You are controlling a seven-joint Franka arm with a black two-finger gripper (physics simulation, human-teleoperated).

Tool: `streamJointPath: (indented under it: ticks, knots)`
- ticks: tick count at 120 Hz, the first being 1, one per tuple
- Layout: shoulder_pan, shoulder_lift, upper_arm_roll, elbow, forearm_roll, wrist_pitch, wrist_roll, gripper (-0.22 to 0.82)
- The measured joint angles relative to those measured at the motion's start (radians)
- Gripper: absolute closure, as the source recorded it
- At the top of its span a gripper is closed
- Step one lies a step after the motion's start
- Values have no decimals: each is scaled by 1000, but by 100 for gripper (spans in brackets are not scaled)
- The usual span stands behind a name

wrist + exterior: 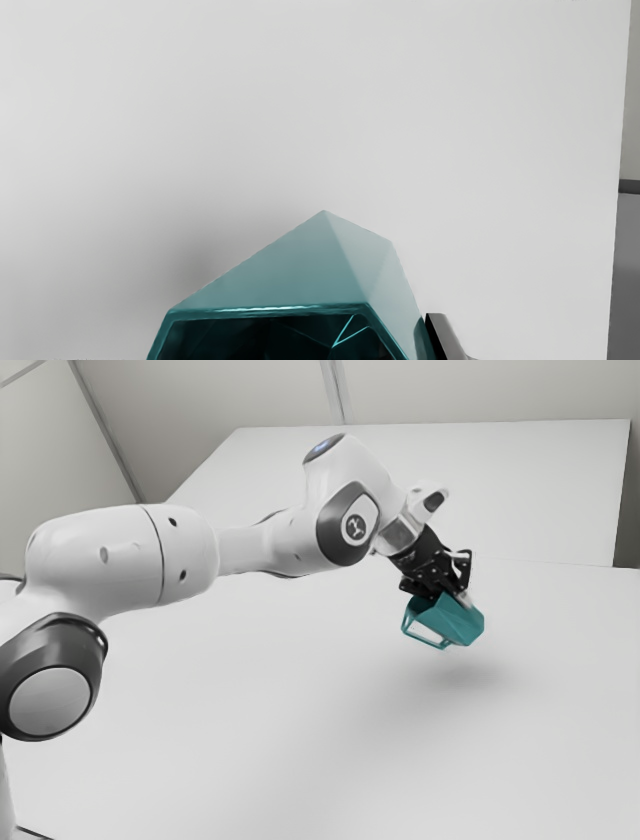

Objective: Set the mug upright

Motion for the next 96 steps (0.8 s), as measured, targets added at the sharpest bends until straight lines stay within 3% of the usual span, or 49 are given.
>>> streamJointPath:
  ticks: [45,71,96]
  knots:
    - [92,-247,18,-203,467,-146,-48,78]
    - [164,-364,15,-341,536,-198,-50,78]
    - [213,-415,20,-426,547,-215,-46,78]
